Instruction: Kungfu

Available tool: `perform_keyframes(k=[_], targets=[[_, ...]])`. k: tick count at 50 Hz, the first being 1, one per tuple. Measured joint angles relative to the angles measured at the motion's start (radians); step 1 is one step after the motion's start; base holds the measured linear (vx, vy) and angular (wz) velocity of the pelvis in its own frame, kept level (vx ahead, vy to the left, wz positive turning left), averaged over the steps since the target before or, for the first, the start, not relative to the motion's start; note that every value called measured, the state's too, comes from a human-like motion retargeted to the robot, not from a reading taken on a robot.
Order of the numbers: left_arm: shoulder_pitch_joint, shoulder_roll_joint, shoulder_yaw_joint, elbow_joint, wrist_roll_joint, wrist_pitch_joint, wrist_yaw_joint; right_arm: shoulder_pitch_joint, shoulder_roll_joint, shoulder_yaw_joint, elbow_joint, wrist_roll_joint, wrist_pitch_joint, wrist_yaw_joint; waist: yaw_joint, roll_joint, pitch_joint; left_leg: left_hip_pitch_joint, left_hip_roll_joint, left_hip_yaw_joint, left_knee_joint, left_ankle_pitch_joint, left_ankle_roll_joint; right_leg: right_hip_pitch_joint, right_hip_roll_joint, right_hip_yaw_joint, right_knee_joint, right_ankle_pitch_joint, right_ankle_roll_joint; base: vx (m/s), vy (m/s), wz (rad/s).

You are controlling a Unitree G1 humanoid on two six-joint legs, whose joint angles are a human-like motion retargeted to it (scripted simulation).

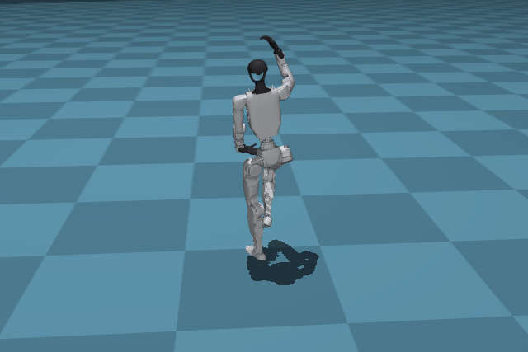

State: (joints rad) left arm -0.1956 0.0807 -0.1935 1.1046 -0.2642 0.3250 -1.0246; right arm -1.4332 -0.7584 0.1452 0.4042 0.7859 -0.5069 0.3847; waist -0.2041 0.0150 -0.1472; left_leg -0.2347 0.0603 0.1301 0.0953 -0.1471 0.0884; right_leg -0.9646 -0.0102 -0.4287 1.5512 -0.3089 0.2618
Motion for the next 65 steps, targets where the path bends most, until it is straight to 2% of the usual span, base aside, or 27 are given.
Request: perform_keyframes(k=[5, 10, 12, 15, 17, 18, 19, 20, 22, 25, 30, 33, 35, 36, 37, 38, 40, 43, 45, 47, 48, 50, 53, 56, 58, 61, 65], targets=[[-0.045, -0.046, 0.023, -0.021, -0.286, -0.086, 0.139, 0.194, 0.210, 0.018, -0.069, 0.042, 0.112, 0.070, 0.000, -0.003, 0.018, -0.003, -0.006, 0.034, 0.026, -0.011, -0.027, 0.080, 0.038, 0.048, -0.154, 0.047, 0.000, -0.09, 0.02, -0.19], [-0.152, -0.139, 0.041, -0.023, -0.532, -0.173, 0.205, 0.491, 0.498, 0.120, -0.098, 0.121, 0.299, 0.218, 0.005, -0.027, 0.106, -0.118, -0.016, -0.011, 0.264, -0.076, -0.106, 0.240, 0.079, 0.208, -0.456, 0.165, 0.000, -0.22, 0.05, 0.14], [-0.189, -0.181, 0.041, -0.037, -0.601, -0.169, 0.162, 0.633, 0.609, 0.157, -0.074, 0.197, 0.440, 0.303, 0.019, -0.048, 0.140, -0.171, -0.069, -0.017, 0.367, -0.115, -0.120, 0.306, 0.067, 0.318, -0.597, 0.206, -0.002, -0.28, 0.22, 0.24], [-0.208, -0.232, 0.014, -0.073, -0.641, -0.151, 0.046, 0.849, 0.746, 0.188, -0.007, 0.345, 0.698, 0.394, 0.022, -0.068, 0.185, -0.221, -0.146, -0.012, 0.463, -0.186, -0.086, 0.406, 0.003, 0.399, -0.825, 0.275, -0.036, -0.25, 0.05, 0.71], [-0.202, -0.252, -0.007, -0.082, -0.603, -0.158, -0.068, 0.964, 0.802, 0.196, 0.047, 0.460, 0.810, 0.369, 0.038, -0.050, 0.212, -0.283, -0.159, -0.032, 0.562, -0.237, -0.096, 0.462, -0.024, 0.416, -0.935, 0.090, -0.169, -0.31, -0.08, 0.56], [-0.195, -0.256, -0.021, -0.078, -0.571, -0.168, -0.121, 1.000, 0.796, 0.206, 0.046, 0.537, 0.840, 0.329, 0.065, -0.036, 0.225, -0.329, -0.152, -0.035, 0.630, -0.271, -0.103, 0.468, -0.032, 0.394, -0.905, -0.050, -0.290, -0.41, -0.04, -0.04], [-0.187, -0.253, -0.033, -0.069, -0.541, -0.184, -0.146, 1.023, 0.784, 0.228, 0.024, 0.560, 0.860, 0.319, 0.089, -0.034, 0.229, -0.364, -0.148, -0.022, 0.675, -0.294, -0.111, 0.450, -0.033, 0.392, -0.883, -0.101, -0.347, -0.45, -0.03, -0.36], [-0.178, -0.247, -0.043, -0.059, -0.513, -0.202, -0.158, 1.041, 0.769, 0.256, -0.008, 0.556, 0.873, 0.324, 0.111, -0.039, 0.230, -0.395, -0.146, -0.003, 0.709, -0.311, -0.118, 0.420, -0.031, 0.401, -0.866, -0.108, -0.373, -0.43, -0.02, 0.04], [-0.157, -0.231, -0.056, -0.028, -0.489, -0.215, -0.128, 1.041, 0.737, 0.289, -0.080, 0.485, 0.848, 0.350, 0.088, 0.008, 0.249, -0.426, -0.142, -0.044, 0.738, -0.317, -0.124, 0.346, -0.026, 0.369, -0.794, -0.109, -0.370, -0.34, 0.03, 0.51], [-0.128, -0.215, -0.056, 0.047, -0.488, -0.212, -0.067, 1.030, 0.729, 0.307, -0.148, 0.459, 0.755, 0.330, 0.082, 0.039, 0.234, -0.434, -0.133, -0.033, 0.739, -0.302, -0.144, 0.378, -0.040, 0.344, -0.819, -0.129, -0.410, -0.20, 0.09, 0.21], [-0.079, -0.159, -0.011, 0.086, -0.397, -0.259, 0.029, 0.909, 0.623, 0.195, -0.336, 0.577, 0.651, 0.266, 0.054, 0.066, 0.209, -0.364, -0.110, -0.006, 0.702, -0.186, -0.182, 0.448, -0.039, 0.339, -0.866, -0.118, -0.430, -0.01, 0.04, 0.32], [-0.061, -0.094, 0.037, 0.062, -0.285, -0.289, 0.076, 0.811, 0.489, 0.037, -0.457, 0.534, 0.504, 0.223, 0.074, 0.056, 0.194, -0.376, -0.055, 0.124, 0.775, 0.131, -0.251, 0.520, -0.028, 0.368, -0.937, -0.094, -0.448, -0.03, 0.00, 0.09], [-0.059, -0.047, 0.076, 0.042, -0.197, -0.326, 0.116, 0.753, 0.391, -0.076, -0.519, 0.451, 0.379, 0.181, 0.088, 0.051, 0.186, -0.418, 0.024, 0.242, 0.873, 0.403, -0.335, 0.557, -0.042, 0.355, -0.984, -0.069, -0.452, -0.04, 0.00, 0.47], [-0.070, -0.017, 0.101, 0.035, -0.155, -0.351, 0.142, 0.722, 0.340, -0.135, -0.544, 0.406, 0.309, 0.148, 0.085, 0.053, 0.180, -0.444, 0.100, 0.323, 0.940, 0.499, -0.344, 0.571, -0.057, 0.321, -1.004, -0.060, -0.450, -0.08, -0.03, 0.92], [-0.079, 0.013, 0.129, 0.029, -0.113, -0.375, 0.167, 0.695, 0.290, -0.192, -0.566, 0.365, 0.242, 0.112, 0.085, 0.058, 0.174, -0.481, 0.165, 0.374, 1.006, 0.547, -0.348, 0.588, -0.065, 0.288, -1.026, -0.049, -0.449, -0.08, -0.04, 0.88], [-0.086, 0.044, 0.162, 0.024, -0.072, -0.401, 0.192, 0.671, 0.239, -0.248, -0.585, 0.329, 0.181, 0.069, 0.093, 0.070, 0.171, -0.543, 0.206, 0.369, 1.069, 0.502, -0.342, 0.613, -0.059, 0.256, -1.056, -0.035, -0.451, -0.05, 0.00, 0.39], [-0.099, 0.107, 0.229, 0.015, 0.008, -0.461, 0.244, 0.633, 0.147, -0.345, -0.624, 0.253, 0.060, -0.041, 0.139, 0.068, 0.162, -0.683, 0.213, 0.326, 1.104, 0.513, -0.350, 0.644, -0.062, 0.256, -1.107, 0.000, -0.440, -0.02, 0.09, -0.28], [-0.105, 0.242, 0.328, 0.013, 0.108, -0.561, 0.352, 0.585, 0.060, -0.438, -0.682, 0.083, -0.124, -0.255, 0.194, -0.005, 0.171, -0.783, 0.222, 0.262, 0.856, 0.612, -0.350, 0.660, -0.118, 0.327, -1.108, 0.017, -0.426, 0.00, 0.00, -0.89], [-0.100, 0.347, 0.382, 0.024, 0.151, -0.612, 0.475, 0.547, 0.024, -0.459, -0.715, -0.070, -0.208, -0.455, 0.241, -0.037, 0.217, -0.762, 0.356, 0.207, 0.607, 0.578, -0.296, 0.723, -0.099, 0.380, -1.134, 0.029, -0.442, -0.06, -0.22, -1.47], [-0.100, 0.410, 0.442, 0.065, 0.174, -0.658, 0.639, 0.514, -0.021, -0.479, -0.753, -0.226, -0.261, -0.635, 0.243, -0.069, 0.230, -0.757, 0.419, 0.209, 0.349, 0.452, -0.144, 0.732, -0.135, 0.405, -1.151, 0.037, -0.428, -0.16, -0.07, -0.51], [-0.093, 0.431, 0.475, 0.087, 0.170, -0.683, 0.715, 0.505, -0.046, -0.491, -0.773, -0.287, -0.277, -0.695, 0.234, -0.088, 0.222, -0.769, 0.418, 0.205, 0.247, 0.362, -0.077, 0.721, -0.165, 0.413, -1.159, 0.040, -0.415, -0.18, -0.03, 0.13], [-0.068, 0.462, 0.527, 0.129, 0.127, -0.737, 0.837, 0.500, -0.096, -0.506, -0.818, -0.385, -0.287, -0.787, 0.214, -0.139, 0.188, -0.813, 0.385, 0.146, 0.106, 0.208, -0.005, 0.670, -0.242, 0.437, -1.148, 0.026, -0.375, -0.11, 0.00, 0.29], [-0.018, 0.471, 0.591, 0.160, 0.020, -0.786, 0.907, 0.525, -0.156, -0.518, -0.885, -0.428, -0.269, -0.825, 0.198, -0.189, 0.164, -0.827, 0.384, 0.140, 0.111, 0.176, -0.066, 0.604, -0.330, 0.486, -1.105, -0.018, -0.309, 0.00, 0.06, -0.03], [0.000, 0.418, 0.657, 0.135, -0.032, -0.801, 0.913, 0.564, -0.214, -0.566, -0.932, -0.442, -0.277, -0.822, 0.212, -0.235, 0.163, -0.913, 0.340, 0.054, 0.383, 0.128, -0.045, 0.532, -0.405, 0.545, -1.075, -0.026, -0.281, -0.11, 0.07, 0.01], [0.002, 0.352, 0.701, 0.097, -0.035, -0.823, 0.920, 0.609, -0.251, -0.624, -0.950, -0.450, -0.290, -0.835, 0.236, -0.253, 0.164, -0.952, 0.323, 0.086, 0.597, 0.101, -0.009, 0.490, -0.436, 0.585, -1.060, -0.005, -0.294, -0.10, 0.09, 0.10], [0.018, 0.258, 0.730, 0.034, -0.076, -0.872, 0.938, 0.661, -0.266, -0.690, -0.969, -0.469, -0.303, -0.885, 0.235, -0.247, 0.155, -0.980, 0.324, 0.146, 0.926, 0.066, 0.032, 0.456, -0.444, 0.601, -1.033, 0.033, -0.358, 0.02, 0.08, 0.25], [0.067, 0.189, 0.676, -0.021, -0.139, -0.932, 0.959, 0.725, -0.262, -0.734, -1.000, -0.457, -0.301, -0.932, 0.211, -0.192, 0.114, -0.970, 0.342, 0.203, 1.319, 0.067, 0.001, 0.448, -0.403, 0.567, -1.008, 0.009, -0.392, 0.16, 0.02, 0.38]])
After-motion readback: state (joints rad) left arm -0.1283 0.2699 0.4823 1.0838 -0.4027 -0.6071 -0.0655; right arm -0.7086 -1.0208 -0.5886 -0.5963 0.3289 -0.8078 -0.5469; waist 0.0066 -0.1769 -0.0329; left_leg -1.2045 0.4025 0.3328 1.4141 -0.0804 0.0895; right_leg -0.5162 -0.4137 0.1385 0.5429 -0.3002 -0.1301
